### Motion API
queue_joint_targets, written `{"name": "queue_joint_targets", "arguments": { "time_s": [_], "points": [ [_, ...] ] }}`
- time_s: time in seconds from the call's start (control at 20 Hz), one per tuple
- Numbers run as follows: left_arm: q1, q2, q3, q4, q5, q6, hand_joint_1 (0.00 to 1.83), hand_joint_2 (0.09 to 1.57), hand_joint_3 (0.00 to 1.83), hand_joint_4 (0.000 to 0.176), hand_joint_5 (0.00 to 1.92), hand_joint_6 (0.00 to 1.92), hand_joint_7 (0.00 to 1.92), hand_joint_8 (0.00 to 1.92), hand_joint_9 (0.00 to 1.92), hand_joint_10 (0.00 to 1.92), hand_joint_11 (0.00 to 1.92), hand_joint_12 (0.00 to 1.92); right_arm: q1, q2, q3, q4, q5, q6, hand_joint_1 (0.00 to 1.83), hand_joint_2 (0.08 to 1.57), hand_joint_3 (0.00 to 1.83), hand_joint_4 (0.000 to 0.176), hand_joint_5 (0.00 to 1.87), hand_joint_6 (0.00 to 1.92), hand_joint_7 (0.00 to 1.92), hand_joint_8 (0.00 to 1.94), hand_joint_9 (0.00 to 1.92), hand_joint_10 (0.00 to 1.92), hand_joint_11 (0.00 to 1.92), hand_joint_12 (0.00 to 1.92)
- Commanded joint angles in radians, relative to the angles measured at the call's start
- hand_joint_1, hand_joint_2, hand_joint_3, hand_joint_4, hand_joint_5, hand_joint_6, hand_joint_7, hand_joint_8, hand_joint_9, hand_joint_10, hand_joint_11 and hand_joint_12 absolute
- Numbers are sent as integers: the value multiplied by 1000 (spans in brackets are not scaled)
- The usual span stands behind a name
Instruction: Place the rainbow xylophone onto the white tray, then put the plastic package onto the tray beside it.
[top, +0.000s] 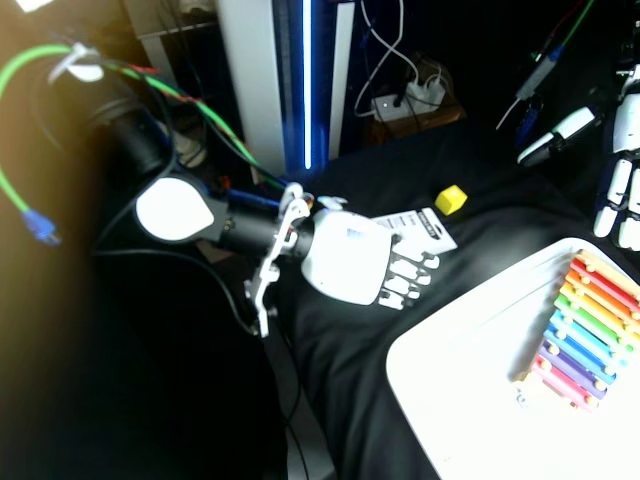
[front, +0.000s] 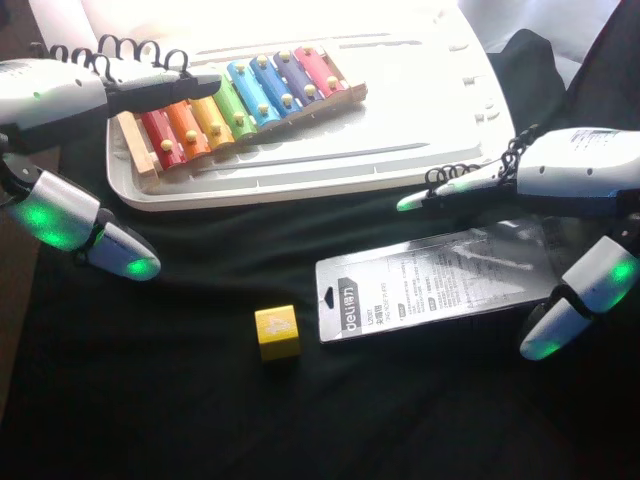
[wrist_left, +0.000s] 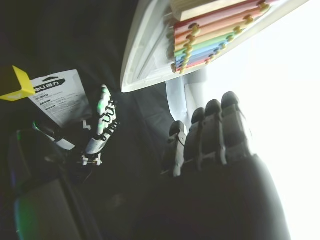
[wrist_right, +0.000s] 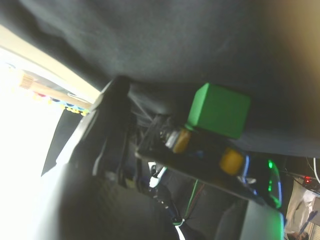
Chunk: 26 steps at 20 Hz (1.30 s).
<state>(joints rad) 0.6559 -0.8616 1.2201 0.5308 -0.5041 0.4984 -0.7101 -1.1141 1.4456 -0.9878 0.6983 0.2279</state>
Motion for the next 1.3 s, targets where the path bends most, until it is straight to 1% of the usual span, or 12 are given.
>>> {"name": "queue_joint_targets", "arguments": {
  "time_s": [0.0,0.05,0.25,0.35,0.45,0.5,0.6,0.75,0.85,0.9,1.05,1.25],
  "points": [
    [-5,6,-1,-31,-90,-2,701,697,2,104,0,0,0,0,0,0,0,0,12,-8,4,36,26,4,889,669,4,0,251,13,367,16,462,16,539,248],
    [-5,6,-1,-31,-90,-1,680,703,4,90,0,0,0,0,0,0,0,0,12,-8,4,36,26,4,897,673,5,0,261,15,364,13,458,13,548,253],
    [-4,6,-3,-31,-90,0,736,689,0,102,0,0,0,0,0,0,0,0,12,-8,4,34,26,4,950,690,7,0,302,17,367,8,448,6,475,226],
    [-4,6,-3,-31,-90,0,726,707,5,77,0,0,0,0,0,0,0,0,12,-8,4,34,26,4,977,710,0,0,339,3,410,2,515,1,428,553],
    [-3,6,-4,-31,-90,1,654,719,8,115,0,0,0,0,0,0,0,0,12,-8,4,33,26,4,1037,734,0,0,390,2,580,17,721,69,350,1355],
    [-2,6,-4,-31,-90,1,654,719,8,115,0,0,0,0,0,0,0,0,12,-8,4,33,26,4,1037,734,0,0,390,2,580,17,721,69,350,1355],
    [-2,5,-5,-31,-90,1,675,718,4,154,0,0,0,0,0,0,0,0,12,-8,4,33,26,4,1059,754,2,0,396,0,521,0,574,332,414,1345],
    [-1,5,-5,-31,-90,3,694,721,3,161,0,0,0,0,0,0,0,0,13,-8,4,33,26,4,1069,763,1,0,398,1,499,0,622,178,431,1219],
    [-1,5,-6,-31,-90,3,656,712,0,146,0,0,0,0,0,0,0,0,13,-8,5,33,26,4,1098,787,2,0,418,2,574,18,746,216,512,1388],
    [-1,5,-6,-31,-90,3,649,721,3,160,0,0,0,0,0,0,0,0,13,-8,6,33,26,4,1147,799,0,0,468,3,692,11,642,894,623,1607],
    [2,5,-6,-31,-89,3,681,721,0,149,0,0,0,0,0,0,0,0,13,-8,7,33,26,4,1200,856,2,0,550,3,808,41,680,1065,717,1646],
    [3,5,-6,-32,-89,3,676,725,3,170,0,0,0,0,0,0,0,0,13,-8,8,33,26,4,1295,886,0,0,678,5,923,282,747,1333,836,1718]
  ]
}}
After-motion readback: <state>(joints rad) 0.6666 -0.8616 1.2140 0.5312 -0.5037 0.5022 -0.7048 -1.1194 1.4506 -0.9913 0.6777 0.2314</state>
